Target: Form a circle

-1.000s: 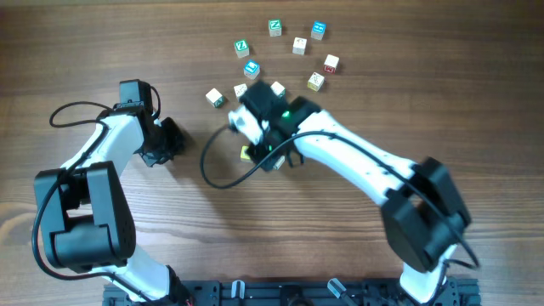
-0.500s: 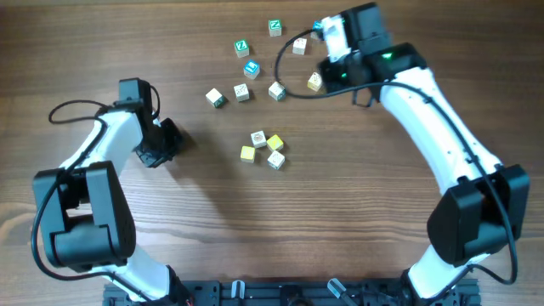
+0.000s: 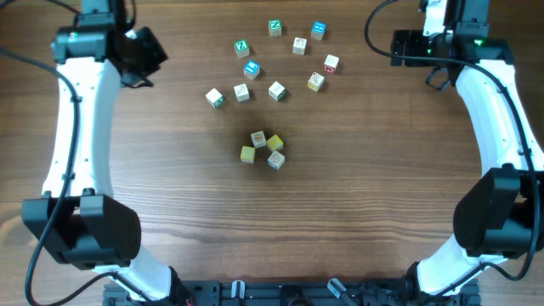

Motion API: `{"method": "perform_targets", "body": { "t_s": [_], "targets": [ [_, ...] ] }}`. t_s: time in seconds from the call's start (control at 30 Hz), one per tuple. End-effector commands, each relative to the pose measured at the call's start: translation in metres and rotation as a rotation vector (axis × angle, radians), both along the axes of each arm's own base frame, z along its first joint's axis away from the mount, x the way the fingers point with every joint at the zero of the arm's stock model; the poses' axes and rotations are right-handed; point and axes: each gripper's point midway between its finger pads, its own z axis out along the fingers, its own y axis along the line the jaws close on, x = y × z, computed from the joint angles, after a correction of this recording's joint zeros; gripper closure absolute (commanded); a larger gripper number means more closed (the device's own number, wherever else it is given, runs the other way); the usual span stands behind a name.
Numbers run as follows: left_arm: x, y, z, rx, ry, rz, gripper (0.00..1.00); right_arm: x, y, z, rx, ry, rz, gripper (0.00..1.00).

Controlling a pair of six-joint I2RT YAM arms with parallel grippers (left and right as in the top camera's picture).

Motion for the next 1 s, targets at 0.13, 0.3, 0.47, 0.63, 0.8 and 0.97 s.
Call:
{"method": "perform_targets", "body": {
  "t_s": [0.13, 0.3, 0.47, 0.63, 0.8, 0.97],
  "targets": [
    [-0.053, -0.054, -0.091, 0.018, 0.299, -0.139, 0.96, -0.001, -0.001, -0.012, 0.004, 0.024, -0.013, 0.00],
    [-0.081, -0.089, -0.150, -0.006, 0.388, -0.200, 0.96, -0.001, -0.001, -0.012, 0.003, 0.024, -0.013, 0.00],
    [-0.104, -0.116, -0.190, -0.019, 0.414, -0.209, 0.96, -0.001, -0.001, -0.012, 0.003, 0.024, -0.013, 0.00],
    [-0.119, -0.121, -0.207, -0.036, 0.443, -0.134, 0.96, -0.001, -0.001, -0.012, 0.004, 0.024, -0.013, 0.00],
    [-0.127, -0.135, -0.209, -0.049, 0.458, -0.167, 0.96, -0.001, -0.001, -0.012, 0.004, 0.024, -0.013, 0.00],
    [-0.131, -0.141, -0.209, -0.043, 0.463, -0.188, 0.96, -0.001, -0.001, -0.012, 0.003, 0.024, -0.013, 0.00]
  ]
}}
